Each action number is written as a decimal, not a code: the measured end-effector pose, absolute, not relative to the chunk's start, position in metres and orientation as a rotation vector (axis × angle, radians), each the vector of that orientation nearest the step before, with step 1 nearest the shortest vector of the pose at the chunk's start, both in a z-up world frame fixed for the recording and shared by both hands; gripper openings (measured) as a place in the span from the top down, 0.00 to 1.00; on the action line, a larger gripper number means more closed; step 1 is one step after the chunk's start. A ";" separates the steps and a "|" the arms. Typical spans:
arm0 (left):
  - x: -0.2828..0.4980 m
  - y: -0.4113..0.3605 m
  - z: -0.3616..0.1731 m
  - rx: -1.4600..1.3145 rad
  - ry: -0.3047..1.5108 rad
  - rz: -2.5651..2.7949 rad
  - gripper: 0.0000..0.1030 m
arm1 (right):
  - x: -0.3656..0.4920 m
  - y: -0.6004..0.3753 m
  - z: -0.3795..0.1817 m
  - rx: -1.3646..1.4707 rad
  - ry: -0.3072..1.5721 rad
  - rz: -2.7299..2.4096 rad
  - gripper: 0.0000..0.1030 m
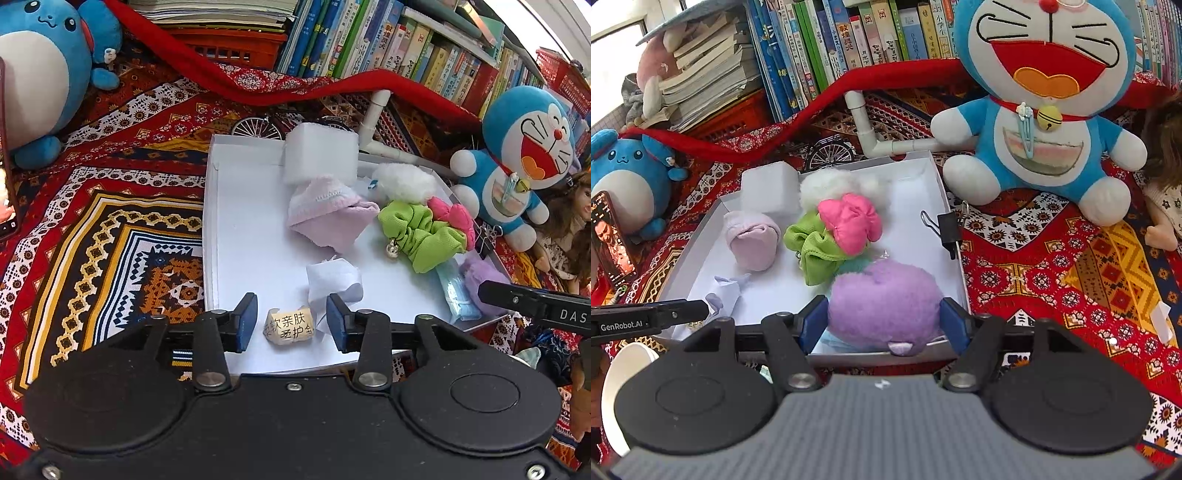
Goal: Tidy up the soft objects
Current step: 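Open the left tool to drop the packet while the right tool releases the plush ball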
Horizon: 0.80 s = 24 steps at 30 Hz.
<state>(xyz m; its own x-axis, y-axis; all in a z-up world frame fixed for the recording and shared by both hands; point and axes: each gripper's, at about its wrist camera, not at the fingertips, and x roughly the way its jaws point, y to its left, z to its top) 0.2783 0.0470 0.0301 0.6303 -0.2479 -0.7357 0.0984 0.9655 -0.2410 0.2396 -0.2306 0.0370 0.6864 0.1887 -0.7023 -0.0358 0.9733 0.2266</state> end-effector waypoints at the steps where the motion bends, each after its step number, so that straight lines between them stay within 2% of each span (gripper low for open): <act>1: 0.277 0.048 0.031 -0.188 0.865 -0.199 0.60 | 0.239 -0.230 0.038 0.199 0.805 0.126 0.29; 3: 0.275 0.049 0.032 -0.193 0.859 -0.199 0.58 | 0.236 -0.230 0.040 0.192 0.797 0.131 0.25; 9: 0.265 0.054 0.040 -0.208 0.830 -0.200 0.51 | 0.224 -0.230 0.050 0.164 0.759 0.145 0.23; 24: 0.223 0.067 0.065 -0.209 0.720 -0.213 0.45 | 0.186 -0.236 0.074 0.154 0.628 0.179 0.16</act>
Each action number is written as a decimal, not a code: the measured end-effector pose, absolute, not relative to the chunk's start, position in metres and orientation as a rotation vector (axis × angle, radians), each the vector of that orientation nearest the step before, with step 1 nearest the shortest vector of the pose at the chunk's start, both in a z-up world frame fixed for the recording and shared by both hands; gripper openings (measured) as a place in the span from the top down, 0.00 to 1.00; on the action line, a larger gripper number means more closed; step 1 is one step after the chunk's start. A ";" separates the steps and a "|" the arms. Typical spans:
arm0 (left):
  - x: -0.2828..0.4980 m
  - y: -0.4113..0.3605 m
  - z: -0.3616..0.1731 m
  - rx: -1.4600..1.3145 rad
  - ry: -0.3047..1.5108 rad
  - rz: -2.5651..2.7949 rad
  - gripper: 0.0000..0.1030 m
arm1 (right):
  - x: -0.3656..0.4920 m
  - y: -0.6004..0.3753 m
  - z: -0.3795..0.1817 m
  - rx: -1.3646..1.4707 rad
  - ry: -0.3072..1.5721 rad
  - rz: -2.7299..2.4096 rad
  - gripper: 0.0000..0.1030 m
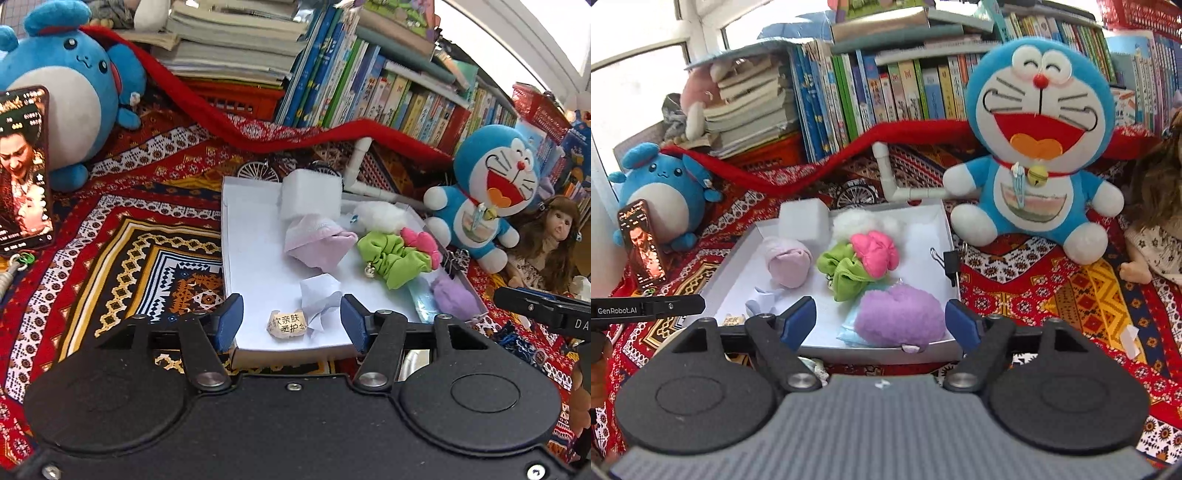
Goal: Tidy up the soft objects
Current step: 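Open the left tool to drop the packet while the right tool releases the plush ball, then reach the left tool to the gold sequined balls while the right tool reaches the blue pouch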
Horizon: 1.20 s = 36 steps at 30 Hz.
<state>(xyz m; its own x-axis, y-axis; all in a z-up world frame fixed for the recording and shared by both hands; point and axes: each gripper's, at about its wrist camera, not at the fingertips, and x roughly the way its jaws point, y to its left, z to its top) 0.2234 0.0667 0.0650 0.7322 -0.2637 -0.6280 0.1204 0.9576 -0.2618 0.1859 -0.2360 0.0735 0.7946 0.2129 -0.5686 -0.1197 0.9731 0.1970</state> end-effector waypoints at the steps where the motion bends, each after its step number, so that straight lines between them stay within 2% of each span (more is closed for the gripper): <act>1: 0.219 0.067 0.067 -0.207 0.708 -0.214 0.45 | 0.182 -0.237 0.075 0.152 0.615 0.182 0.15; 26: 0.136 0.070 0.077 -0.153 0.547 -0.220 0.25 | 0.111 -0.254 0.072 0.087 0.419 0.190 0.04; 36: 0.110 0.073 0.072 -0.147 0.516 -0.214 0.22 | 0.090 -0.252 0.065 0.046 0.377 0.192 0.00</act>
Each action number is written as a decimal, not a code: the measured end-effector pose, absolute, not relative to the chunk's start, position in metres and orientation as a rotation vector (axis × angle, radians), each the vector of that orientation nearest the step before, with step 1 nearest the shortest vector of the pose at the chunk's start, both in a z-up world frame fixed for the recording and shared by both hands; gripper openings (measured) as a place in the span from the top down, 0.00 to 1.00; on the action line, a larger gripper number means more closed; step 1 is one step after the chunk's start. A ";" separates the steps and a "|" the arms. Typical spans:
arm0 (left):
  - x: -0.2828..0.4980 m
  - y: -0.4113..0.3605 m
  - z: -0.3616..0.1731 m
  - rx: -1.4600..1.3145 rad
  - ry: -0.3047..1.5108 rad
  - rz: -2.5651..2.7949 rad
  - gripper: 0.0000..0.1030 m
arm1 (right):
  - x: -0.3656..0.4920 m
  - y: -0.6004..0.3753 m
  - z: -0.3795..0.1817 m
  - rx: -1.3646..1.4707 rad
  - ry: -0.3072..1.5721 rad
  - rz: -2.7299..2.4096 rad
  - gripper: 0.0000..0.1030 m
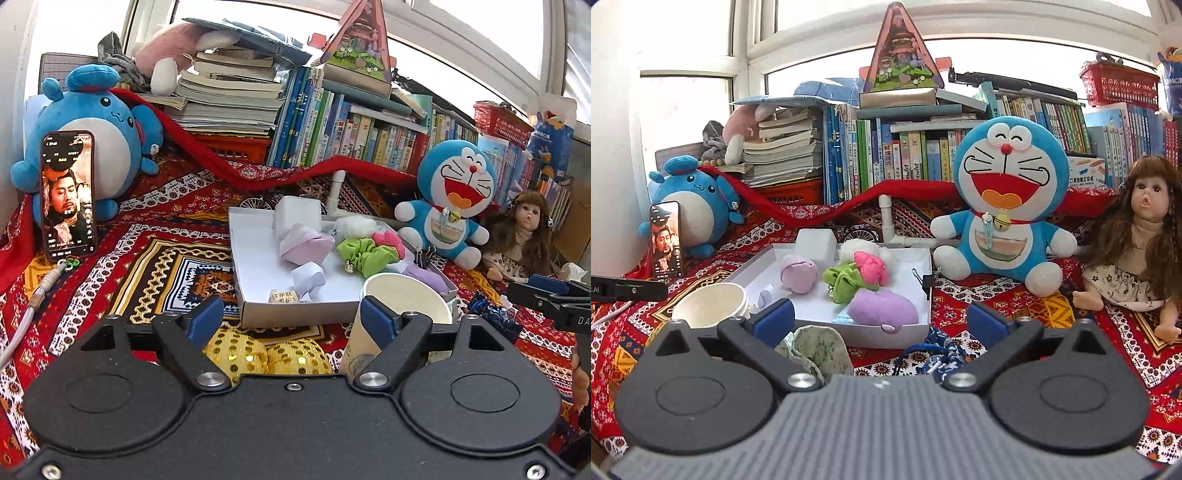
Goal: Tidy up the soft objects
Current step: 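Reach the left tool to the gold sequined balls while the right tool reaches the blue pouch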
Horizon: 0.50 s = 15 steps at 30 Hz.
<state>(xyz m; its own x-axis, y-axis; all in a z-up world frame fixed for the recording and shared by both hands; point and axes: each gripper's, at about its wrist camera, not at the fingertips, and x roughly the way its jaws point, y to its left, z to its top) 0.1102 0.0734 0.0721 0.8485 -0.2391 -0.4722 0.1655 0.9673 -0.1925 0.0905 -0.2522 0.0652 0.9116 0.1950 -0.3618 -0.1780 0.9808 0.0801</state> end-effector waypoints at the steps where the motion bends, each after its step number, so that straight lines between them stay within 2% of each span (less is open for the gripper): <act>1: 0.108 0.074 0.071 -0.148 0.514 -0.215 0.22 | 0.089 -0.252 0.064 0.042 0.375 0.193 0.00; 4: 0.101 0.074 0.068 -0.143 0.504 -0.213 0.20 | 0.085 -0.252 0.060 0.035 0.369 0.186 0.00; 6: 0.096 0.074 0.066 -0.137 0.496 -0.209 0.15 | 0.084 -0.253 0.058 0.039 0.370 0.180 0.00; 15: 0.081 0.073 0.052 -0.100 0.487 -0.205 0.14 | 0.078 -0.261 0.043 0.070 0.382 0.128 0.00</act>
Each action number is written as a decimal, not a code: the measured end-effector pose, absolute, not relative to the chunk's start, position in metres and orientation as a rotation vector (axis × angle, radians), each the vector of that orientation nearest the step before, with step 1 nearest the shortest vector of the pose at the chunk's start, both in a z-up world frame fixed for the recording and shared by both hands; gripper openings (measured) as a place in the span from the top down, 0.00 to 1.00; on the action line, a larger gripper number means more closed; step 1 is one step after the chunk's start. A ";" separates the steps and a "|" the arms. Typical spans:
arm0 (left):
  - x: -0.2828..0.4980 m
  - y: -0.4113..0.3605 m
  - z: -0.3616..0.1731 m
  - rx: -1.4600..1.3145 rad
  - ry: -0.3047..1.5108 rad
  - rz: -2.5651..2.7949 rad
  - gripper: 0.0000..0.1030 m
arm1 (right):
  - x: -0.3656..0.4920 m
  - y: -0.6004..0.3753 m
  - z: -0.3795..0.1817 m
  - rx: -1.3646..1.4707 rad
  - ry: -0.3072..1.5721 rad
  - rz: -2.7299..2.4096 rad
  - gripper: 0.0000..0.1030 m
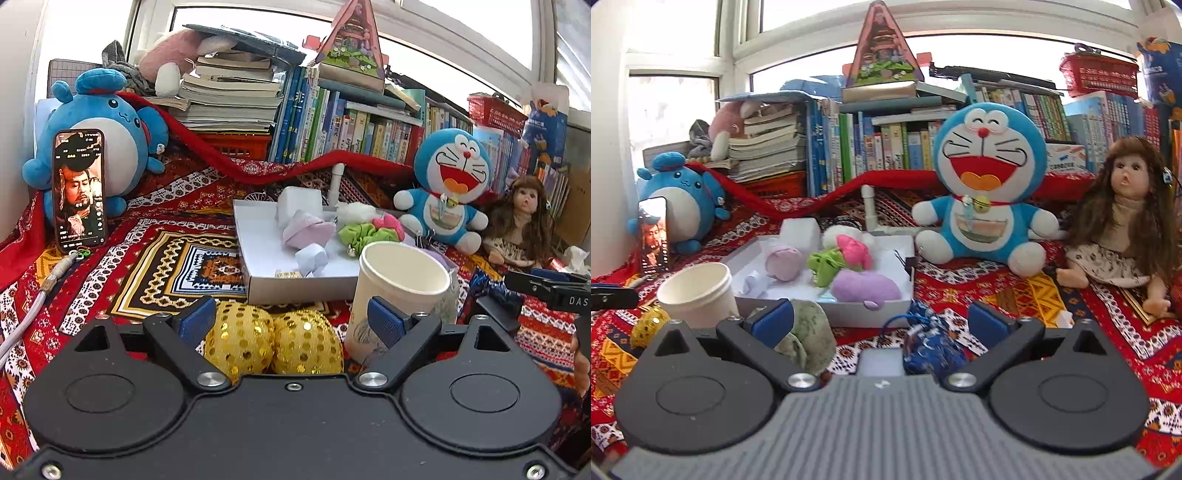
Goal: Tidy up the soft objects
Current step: 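Reach the left tool to the gold sequined balls while the right tool reaches the blue pouch, then close the left tool on the gold balls while the right tool grips the blue pouch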
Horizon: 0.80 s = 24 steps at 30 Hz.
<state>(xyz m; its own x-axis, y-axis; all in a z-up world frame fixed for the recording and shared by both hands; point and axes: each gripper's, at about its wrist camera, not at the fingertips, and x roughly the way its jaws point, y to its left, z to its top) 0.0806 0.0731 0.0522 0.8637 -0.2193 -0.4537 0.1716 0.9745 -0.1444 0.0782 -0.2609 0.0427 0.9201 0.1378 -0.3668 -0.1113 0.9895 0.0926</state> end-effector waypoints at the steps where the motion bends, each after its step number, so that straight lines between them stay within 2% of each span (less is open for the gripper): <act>1: 0.079 0.073 0.050 -0.096 0.487 -0.205 0.14 | 0.077 -0.262 0.041 0.072 0.384 0.124 0.00; 21: 0.077 0.068 0.024 -0.082 0.546 -0.191 0.12 | 0.074 -0.285 0.021 0.201 0.409 0.039 0.00; 24: 0.083 0.067 0.023 -0.091 0.555 -0.181 0.12 | 0.075 -0.288 0.023 0.220 0.405 0.000 0.05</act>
<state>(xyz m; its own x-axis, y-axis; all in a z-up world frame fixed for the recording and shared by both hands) 0.0829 0.0673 0.0232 0.8347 -0.1950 -0.5151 0.1459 0.9801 -0.1345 0.0753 -0.2875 0.0229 0.9194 0.0437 -0.3908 0.0438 0.9762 0.2123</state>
